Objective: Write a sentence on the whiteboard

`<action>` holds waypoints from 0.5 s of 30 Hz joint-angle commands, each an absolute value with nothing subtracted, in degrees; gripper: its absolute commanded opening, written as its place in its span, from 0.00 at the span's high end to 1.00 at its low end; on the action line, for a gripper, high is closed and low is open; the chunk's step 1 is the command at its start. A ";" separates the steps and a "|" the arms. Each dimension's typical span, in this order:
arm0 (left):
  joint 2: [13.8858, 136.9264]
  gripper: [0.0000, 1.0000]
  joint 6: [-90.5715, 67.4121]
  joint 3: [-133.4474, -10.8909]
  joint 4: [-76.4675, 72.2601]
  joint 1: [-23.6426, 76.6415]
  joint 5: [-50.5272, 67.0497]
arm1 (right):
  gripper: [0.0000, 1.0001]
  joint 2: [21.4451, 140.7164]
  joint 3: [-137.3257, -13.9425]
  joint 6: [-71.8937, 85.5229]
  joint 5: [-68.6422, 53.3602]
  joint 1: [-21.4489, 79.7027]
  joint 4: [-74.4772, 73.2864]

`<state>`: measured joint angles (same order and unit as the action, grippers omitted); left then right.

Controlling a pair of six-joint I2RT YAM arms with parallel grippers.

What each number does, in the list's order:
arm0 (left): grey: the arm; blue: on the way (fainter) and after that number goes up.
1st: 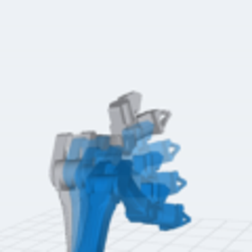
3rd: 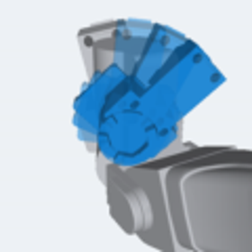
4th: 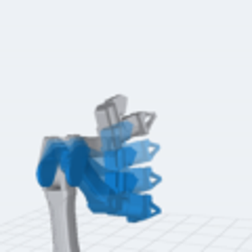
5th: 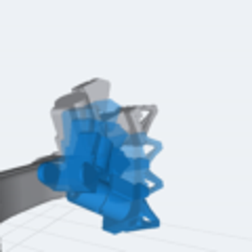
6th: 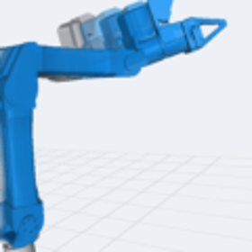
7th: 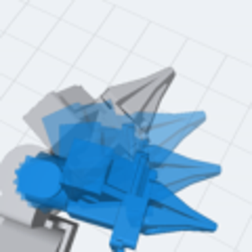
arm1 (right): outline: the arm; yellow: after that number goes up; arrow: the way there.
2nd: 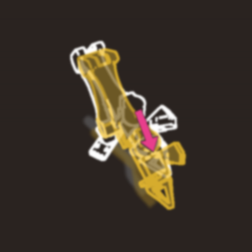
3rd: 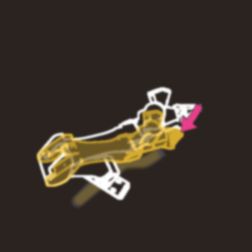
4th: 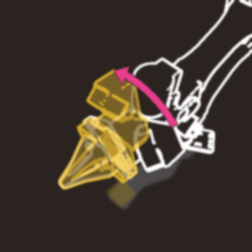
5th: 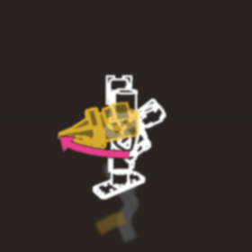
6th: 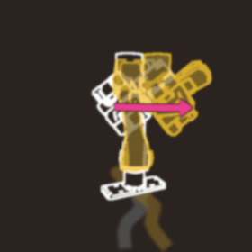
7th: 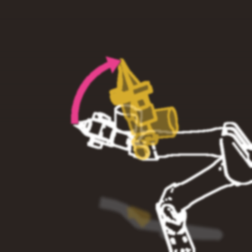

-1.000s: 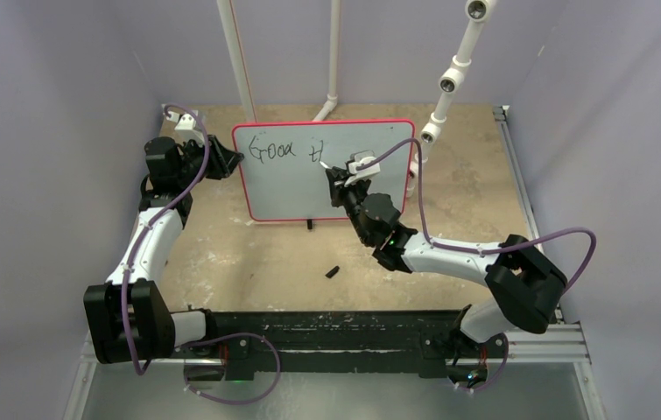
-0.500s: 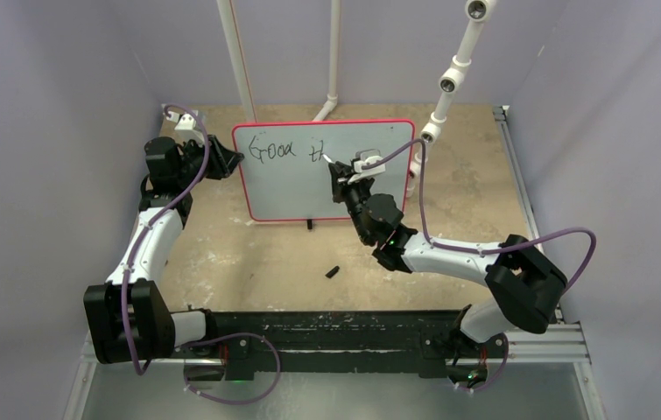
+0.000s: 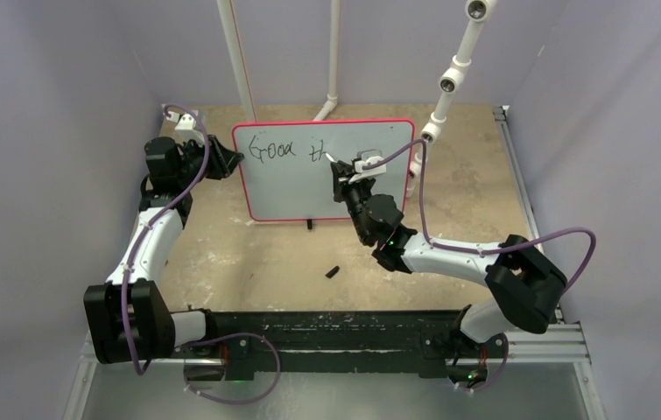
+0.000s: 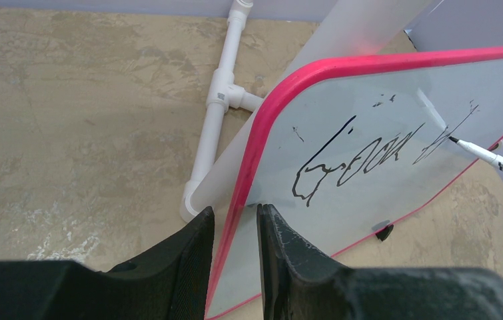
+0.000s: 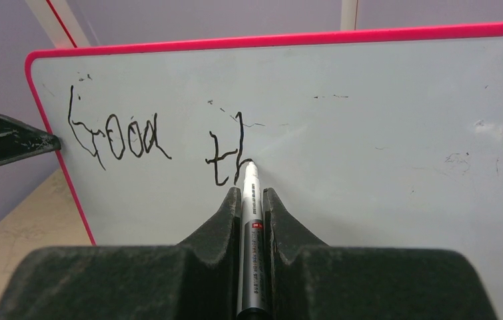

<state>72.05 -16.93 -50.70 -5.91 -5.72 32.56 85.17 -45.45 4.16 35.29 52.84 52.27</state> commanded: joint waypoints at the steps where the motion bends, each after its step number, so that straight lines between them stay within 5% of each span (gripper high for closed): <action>1: 71.37 0.71 -16.13 -50.63 -6.99 -5.71 32.48 | 1.00 85.78 -45.66 4.58 36.30 52.81 52.42; 15: 70.95 0.71 -16.09 -50.56 -6.83 -5.71 32.41 | 1.00 84.78 -43.45 7.31 34.47 52.98 49.66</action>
<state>72.05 -16.93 -50.70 -5.91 -5.72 32.56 85.17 -44.45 6.11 34.70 52.97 50.54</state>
